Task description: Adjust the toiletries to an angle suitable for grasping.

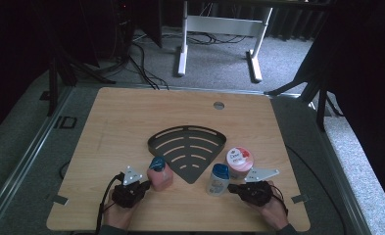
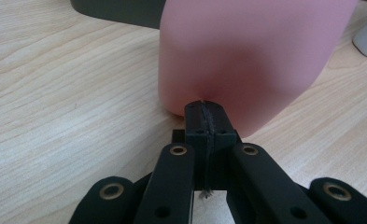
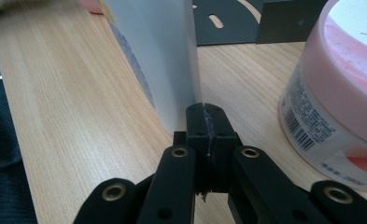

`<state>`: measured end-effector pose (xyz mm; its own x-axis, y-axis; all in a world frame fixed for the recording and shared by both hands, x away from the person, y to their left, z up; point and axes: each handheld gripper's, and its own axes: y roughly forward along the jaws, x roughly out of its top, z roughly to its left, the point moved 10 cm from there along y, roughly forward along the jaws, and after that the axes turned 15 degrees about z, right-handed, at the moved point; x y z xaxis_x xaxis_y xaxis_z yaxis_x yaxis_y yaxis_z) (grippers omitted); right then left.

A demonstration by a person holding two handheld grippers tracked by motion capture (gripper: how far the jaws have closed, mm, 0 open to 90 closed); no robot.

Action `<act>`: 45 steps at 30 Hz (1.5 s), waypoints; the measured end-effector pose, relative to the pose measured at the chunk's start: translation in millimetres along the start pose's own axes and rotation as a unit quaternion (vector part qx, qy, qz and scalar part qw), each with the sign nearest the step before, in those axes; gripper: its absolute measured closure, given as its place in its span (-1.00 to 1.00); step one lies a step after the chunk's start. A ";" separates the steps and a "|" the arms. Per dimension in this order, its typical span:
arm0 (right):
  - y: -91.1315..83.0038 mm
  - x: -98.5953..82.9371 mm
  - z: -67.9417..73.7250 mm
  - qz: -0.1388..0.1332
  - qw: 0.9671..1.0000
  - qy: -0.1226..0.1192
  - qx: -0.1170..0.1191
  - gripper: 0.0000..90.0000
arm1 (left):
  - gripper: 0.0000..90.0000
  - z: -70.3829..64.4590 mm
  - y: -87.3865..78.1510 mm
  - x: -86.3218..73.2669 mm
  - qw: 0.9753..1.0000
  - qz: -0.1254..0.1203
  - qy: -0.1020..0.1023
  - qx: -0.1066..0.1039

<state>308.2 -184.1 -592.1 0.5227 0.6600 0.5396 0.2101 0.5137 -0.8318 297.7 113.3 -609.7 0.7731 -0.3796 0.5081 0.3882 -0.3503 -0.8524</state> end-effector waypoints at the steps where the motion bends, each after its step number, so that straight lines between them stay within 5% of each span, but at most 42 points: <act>1: 0.2 0.4 0.2 0.000 1.000 0.000 0.001 1.00 | 1.00 0.7 0.4 0.5 1.000 -0.001 -0.002 0.000; 9: 3.1 2.6 3.9 0.001 1.000 -0.007 0.007 1.00 | 0.99 4.7 -1.8 3.0 1.000 -0.008 -0.021 -0.002; 16: 3.2 2.4 3.9 0.002 1.000 -0.009 0.007 1.00 | 1.00 -16.3 -18.3 -3.4 1.000 -0.021 0.008 -0.021; 23: 3.9 3.5 3.4 0.003 1.000 -0.009 0.007 1.00 | 1.00 -36.1 -16.8 -3.2 0.998 -0.019 0.044 -0.041; 28: 4.7 4.9 2.9 0.003 1.000 -0.010 0.007 1.00 | 1.00 -39.9 -8.8 2.8 0.998 -0.015 0.051 -0.033; 35: 4.6 8.0 2.3 0.000 1.000 -0.013 0.007 1.00 | 1.00 -37.8 -5.3 4.3 0.999 -0.019 0.039 -0.026; 45: 8.2 11.6 4.4 0.003 1.000 -0.019 0.014 1.00 | 1.00 -15.0 -6.8 6.9 1.000 -0.021 -0.003 -0.013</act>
<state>312.4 -169.8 -592.0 0.4922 0.6830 0.5397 0.1842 0.5243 -0.8314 292.9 100.3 -598.6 0.7598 -0.3587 0.5422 0.4075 -0.3871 -0.8271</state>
